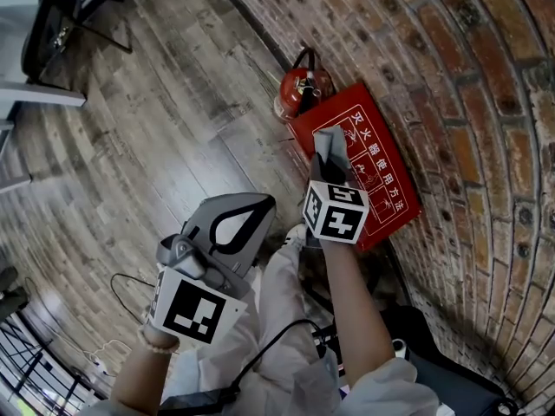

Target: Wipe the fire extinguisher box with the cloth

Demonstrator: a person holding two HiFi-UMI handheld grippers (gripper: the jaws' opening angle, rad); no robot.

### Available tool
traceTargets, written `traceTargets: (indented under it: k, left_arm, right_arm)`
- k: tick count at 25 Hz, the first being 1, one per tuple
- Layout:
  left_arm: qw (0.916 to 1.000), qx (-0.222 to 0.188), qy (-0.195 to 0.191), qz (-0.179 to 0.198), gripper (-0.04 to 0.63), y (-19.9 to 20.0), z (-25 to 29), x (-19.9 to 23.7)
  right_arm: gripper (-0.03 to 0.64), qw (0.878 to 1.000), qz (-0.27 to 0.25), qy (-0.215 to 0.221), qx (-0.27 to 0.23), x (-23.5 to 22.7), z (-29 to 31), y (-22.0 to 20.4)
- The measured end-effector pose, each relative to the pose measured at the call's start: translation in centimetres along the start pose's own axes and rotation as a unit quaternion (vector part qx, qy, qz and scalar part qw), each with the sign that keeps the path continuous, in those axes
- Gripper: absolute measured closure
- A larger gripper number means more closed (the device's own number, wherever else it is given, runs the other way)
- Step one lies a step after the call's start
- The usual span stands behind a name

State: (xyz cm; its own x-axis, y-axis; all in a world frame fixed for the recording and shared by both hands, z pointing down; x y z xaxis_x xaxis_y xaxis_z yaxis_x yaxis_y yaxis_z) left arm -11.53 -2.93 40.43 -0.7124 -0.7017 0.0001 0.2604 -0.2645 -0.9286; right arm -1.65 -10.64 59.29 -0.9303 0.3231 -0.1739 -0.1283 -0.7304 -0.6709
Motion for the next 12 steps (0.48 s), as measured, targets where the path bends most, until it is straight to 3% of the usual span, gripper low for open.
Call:
traceTargets:
  k: [12]
  left_arm:
    - [0.9999,0.004,0.009,-0.006,0.598,-0.6,-0.3,0.9]
  right_arm:
    - [0.598,0.998,-0.040,0.038,0.006,2.4,2.2,1.6]
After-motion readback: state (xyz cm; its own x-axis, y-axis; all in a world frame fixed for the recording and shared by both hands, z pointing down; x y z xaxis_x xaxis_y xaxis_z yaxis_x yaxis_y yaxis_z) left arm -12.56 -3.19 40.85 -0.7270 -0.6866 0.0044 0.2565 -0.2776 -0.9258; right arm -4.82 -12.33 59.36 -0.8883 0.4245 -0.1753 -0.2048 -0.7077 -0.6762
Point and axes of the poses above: the fingertips, and each gripper's own axes: z forward along the fingers, x to its left, y out of its top, the point moved 2 cm from there along -z, backward along the fingers, and after that the axes turned 5 degrees about -x, right-handed, at the moved point
